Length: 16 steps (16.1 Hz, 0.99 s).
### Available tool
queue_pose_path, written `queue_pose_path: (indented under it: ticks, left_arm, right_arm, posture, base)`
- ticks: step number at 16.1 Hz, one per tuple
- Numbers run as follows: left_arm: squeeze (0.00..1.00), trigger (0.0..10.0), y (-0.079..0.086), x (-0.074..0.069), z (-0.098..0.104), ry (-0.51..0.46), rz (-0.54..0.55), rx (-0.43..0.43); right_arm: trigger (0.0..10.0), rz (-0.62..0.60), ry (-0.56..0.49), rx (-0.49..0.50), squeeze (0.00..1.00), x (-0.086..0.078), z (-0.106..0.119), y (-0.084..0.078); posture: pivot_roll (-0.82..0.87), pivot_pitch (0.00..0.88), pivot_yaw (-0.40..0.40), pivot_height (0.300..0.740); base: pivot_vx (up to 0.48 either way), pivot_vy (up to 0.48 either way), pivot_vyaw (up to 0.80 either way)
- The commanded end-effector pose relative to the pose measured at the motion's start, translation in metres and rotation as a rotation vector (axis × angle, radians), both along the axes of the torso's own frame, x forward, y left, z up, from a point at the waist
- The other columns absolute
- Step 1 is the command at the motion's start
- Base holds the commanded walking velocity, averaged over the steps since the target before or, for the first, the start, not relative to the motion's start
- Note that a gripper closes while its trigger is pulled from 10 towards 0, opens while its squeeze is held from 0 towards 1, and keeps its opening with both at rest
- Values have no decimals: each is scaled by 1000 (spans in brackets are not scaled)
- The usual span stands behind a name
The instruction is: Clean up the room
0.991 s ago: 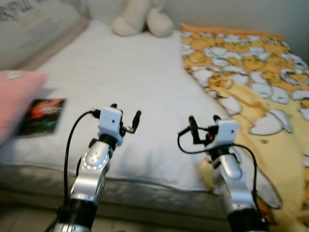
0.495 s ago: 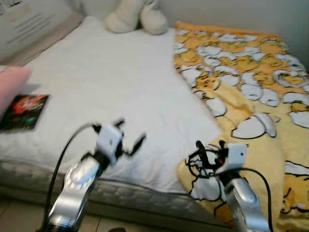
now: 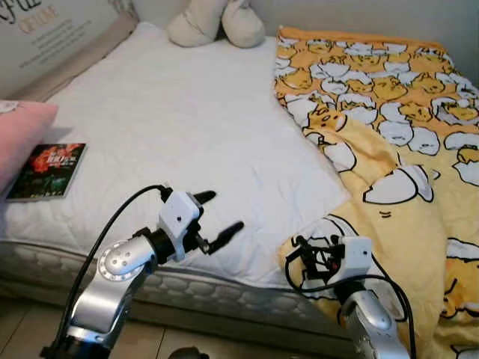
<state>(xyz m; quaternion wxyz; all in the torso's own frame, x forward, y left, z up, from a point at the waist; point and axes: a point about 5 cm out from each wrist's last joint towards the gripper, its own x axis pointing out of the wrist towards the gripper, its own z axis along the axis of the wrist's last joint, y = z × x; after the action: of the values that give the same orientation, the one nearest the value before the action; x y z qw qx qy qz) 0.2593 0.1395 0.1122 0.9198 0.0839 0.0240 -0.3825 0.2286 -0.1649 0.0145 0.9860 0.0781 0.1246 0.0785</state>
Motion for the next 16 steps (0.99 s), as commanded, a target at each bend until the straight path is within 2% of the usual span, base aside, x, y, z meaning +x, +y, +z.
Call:
queue_pose_path:
  ticks: [1,3,6,13,16]
  left_arm:
    - [0,10000,4,10,5,-16,89,-17]
    - [0,10000,-2,16,8,-9,156,-75]
    - [0,10000,-11,17,8,-19,156,-97]
    - [0,10000,-14,16,6,-16,172,-102]
    - [0,10000,-14,19,4,-34,195,-61]
  right_arm:
    - [10000,-21,-48,-16,0,10,12,-5]
    - [10000,-30,-91,-18,0,19,23,-4]
    - [10000,-26,-115,-12,0,26,29,-2]
    - [10000,-1,-112,-20,0,33,29,0]
    - [10000,-12,-101,-17,0,34,27,0]
  posture:
    - [50,51,4,740]
    - [40,44,-1,740]
    - [36,37,-15,740]
    - [48,33,-32,740]
    - [53,36,-36,740]
  base:
    - [0,0,0]
    - [0,0,0]
    - [0,0,0]
    - [0,480,-749]
    - [0,0,-738]
